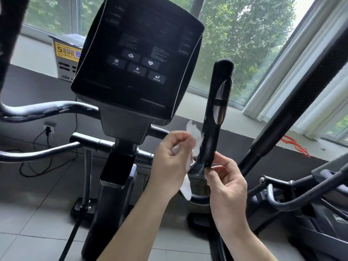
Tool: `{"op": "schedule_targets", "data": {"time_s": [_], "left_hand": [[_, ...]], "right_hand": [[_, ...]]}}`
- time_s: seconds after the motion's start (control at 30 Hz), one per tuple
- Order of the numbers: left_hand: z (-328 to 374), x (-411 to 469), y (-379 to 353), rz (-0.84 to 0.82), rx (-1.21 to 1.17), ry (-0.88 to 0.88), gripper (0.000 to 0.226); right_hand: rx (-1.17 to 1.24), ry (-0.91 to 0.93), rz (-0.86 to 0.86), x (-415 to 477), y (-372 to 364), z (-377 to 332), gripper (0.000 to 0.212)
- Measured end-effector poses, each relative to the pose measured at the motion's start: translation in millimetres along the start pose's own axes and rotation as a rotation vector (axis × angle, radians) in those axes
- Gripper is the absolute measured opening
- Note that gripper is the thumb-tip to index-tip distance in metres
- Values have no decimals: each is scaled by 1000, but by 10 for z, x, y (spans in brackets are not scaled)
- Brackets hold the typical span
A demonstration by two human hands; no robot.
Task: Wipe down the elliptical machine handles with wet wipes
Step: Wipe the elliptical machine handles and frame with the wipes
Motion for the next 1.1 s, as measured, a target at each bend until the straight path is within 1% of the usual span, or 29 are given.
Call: {"op": "schedule_targets", "data": {"time_s": [0.03, 0.1, 0.17, 0.23, 0.33, 0.43, 0.67, 0.8, 0.93, 1.03, 1.1], "left_hand": [[106, -12, -46, -22, -26, -34, 24], [227, -54, -141, -71, 33, -104, 11], [222, -106, -184, -73, 80, -137, 8], [165, -142, -180, -17, 100, -147, 11], [145, -190, -178, 89, 126, -135, 21], [193, -226, -197, 99, 217, -164, 18], [259, -259, -133, 220, 430, -274, 16], [258, -286, -169, 219, 372, -239, 21], [257, -269, -194, 254, 297, -206, 12], [232, -237, -212, 263, 311, -164, 12], [213, -210, -180, 246, 274, -140, 11]], "right_hand": [[5, -8, 0, 1, 3, 8, 27], [5, -16, -2, 0, 10, 21, 29], [-2, -23, -2, -3, 11, 25, 29], [1, -35, 4, -1, 9, 33, 32], [3, -29, -9, -3, 5, 45, 31], [-1, -12, -15, 5, 21, 54, 29], [31, -13, -9, 11, 29, 76, 28], [20, -24, -11, 8, 44, 82, 33], [11, -22, -13, 11, 49, 94, 32], [21, -25, -9, 16, 49, 99, 36], [30, -21, -8, 15, 47, 92, 35]]}}
Point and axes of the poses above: each hand's wrist, its own x-axis towards the middle knuckle, its own y-axis out of the back of the hand, z = x × y, the point moved 4 cm from there along x, towards the middle knuckle, and after that the axes turned 9 degrees about y, right-handed, at the moved point
